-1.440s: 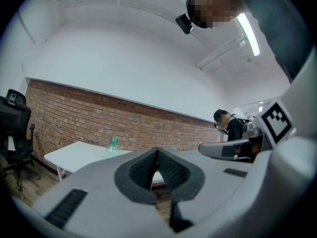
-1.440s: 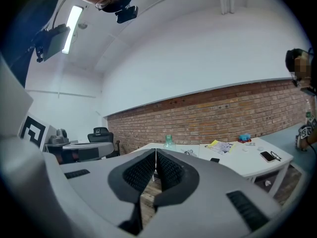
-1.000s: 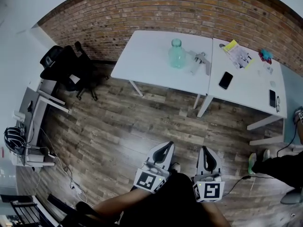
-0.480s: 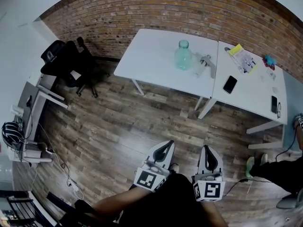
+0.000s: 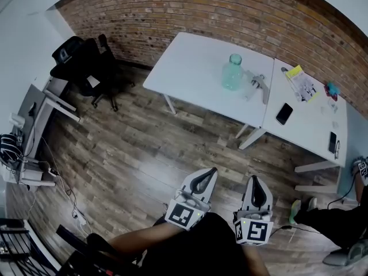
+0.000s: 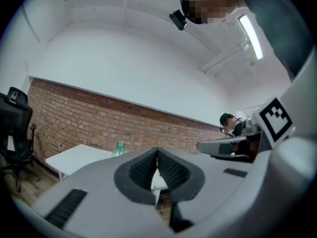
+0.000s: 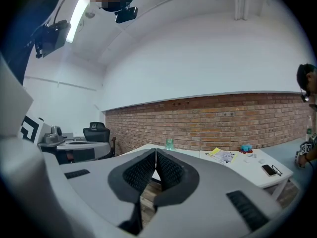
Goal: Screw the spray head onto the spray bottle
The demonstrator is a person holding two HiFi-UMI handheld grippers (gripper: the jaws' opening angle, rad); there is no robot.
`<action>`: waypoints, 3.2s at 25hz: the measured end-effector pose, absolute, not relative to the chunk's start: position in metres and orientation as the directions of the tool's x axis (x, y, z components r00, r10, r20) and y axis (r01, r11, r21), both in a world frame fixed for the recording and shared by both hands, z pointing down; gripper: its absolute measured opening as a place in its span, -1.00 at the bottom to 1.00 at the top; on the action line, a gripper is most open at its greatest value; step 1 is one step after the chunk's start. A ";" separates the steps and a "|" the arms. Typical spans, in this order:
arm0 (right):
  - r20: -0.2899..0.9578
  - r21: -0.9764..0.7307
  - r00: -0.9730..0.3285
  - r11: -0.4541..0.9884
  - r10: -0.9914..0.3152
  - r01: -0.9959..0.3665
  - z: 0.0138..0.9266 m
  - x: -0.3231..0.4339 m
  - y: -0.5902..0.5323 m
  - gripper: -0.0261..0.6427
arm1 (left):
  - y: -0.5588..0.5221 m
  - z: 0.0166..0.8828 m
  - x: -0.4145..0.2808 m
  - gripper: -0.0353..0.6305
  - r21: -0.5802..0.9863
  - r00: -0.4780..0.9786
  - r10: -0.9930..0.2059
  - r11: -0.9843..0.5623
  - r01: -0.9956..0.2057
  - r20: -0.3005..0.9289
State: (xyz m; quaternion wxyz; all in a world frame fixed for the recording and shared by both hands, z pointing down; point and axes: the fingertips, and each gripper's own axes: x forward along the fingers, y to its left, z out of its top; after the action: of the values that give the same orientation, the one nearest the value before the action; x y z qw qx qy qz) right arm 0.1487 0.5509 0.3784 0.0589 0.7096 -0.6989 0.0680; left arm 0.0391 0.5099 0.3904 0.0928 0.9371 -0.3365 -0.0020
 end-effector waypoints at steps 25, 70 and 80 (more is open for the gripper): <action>0.158 0.025 0.052 -0.049 -0.986 -0.999 0.370 0.128 0.483 -0.90 | 0.439 0.375 0.015 -0.89 0.151 0.785 -0.619 -0.776 -0.612 0.002; 0.240 0.035 0.153 -0.149 -0.959 -0.988 0.393 0.112 0.457 -0.90 | 0.407 0.405 -0.041 -0.89 0.212 0.773 -0.632 -0.750 -0.627 0.053; 0.233 0.013 0.157 -0.158 -0.960 -0.987 0.395 0.121 0.447 -0.90 | 0.396 0.405 -0.050 -0.89 0.201 0.738 -0.672 -0.716 -0.669 0.061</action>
State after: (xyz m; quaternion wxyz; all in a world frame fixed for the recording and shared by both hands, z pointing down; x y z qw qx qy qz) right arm 0.1213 0.4467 0.3945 0.0809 0.7562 -0.6438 0.0849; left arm -0.0495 0.3955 0.4050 0.1054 0.9262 -0.3619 -0.0085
